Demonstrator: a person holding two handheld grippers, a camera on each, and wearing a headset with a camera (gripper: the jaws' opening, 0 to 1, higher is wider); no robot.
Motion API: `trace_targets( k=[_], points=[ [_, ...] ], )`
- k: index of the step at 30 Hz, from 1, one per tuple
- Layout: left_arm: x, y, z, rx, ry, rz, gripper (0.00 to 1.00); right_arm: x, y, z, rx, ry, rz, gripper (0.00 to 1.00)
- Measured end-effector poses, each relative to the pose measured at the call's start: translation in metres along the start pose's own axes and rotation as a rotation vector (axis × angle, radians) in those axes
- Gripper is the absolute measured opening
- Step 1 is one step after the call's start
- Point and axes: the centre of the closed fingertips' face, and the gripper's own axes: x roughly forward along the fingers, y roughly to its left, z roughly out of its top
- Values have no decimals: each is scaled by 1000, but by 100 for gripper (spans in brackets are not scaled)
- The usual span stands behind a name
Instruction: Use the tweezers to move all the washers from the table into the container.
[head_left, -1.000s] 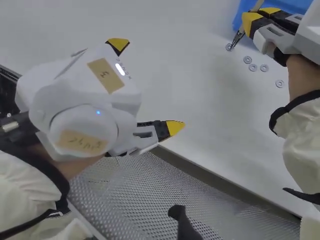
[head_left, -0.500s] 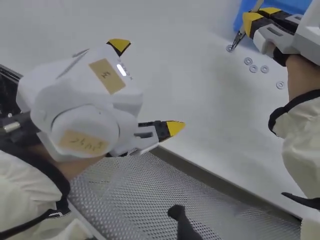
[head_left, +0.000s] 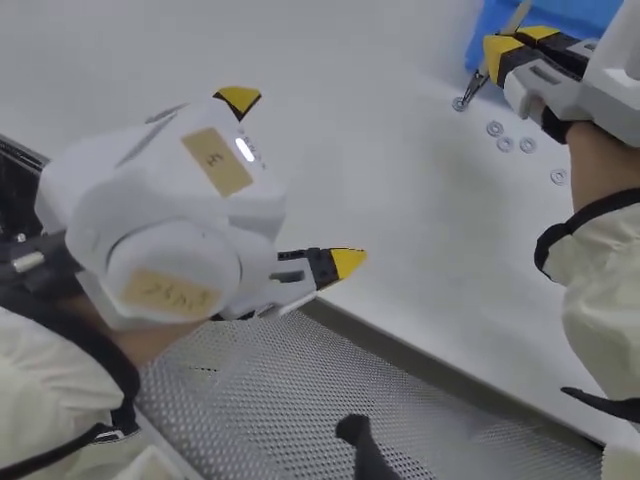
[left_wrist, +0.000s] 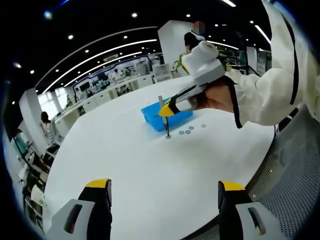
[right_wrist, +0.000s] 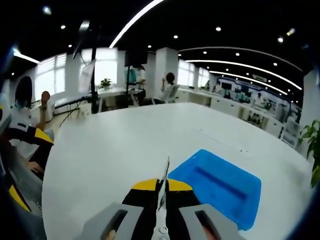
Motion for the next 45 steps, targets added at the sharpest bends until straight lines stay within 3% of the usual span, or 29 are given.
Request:
trace_targets(
  k=[13,19,31,35,45],
  points=[
    [-1,0,0,5,3,3,89,-3,3,-2,59,7,20,1],
    [0,1,-2,9,12,7,88,-2,3,-1,52,6,9,0],
    [1,-1,-3,10,16,-2,89,-2,-2,-3,132,51,47,0],
    [1,-1,-3,11,16,-3,89,-2,-2,-4,124,73,65,0],
    [1,2,-2,11,7,10,89,-20,0,4,114,77,94,0]
  ],
)
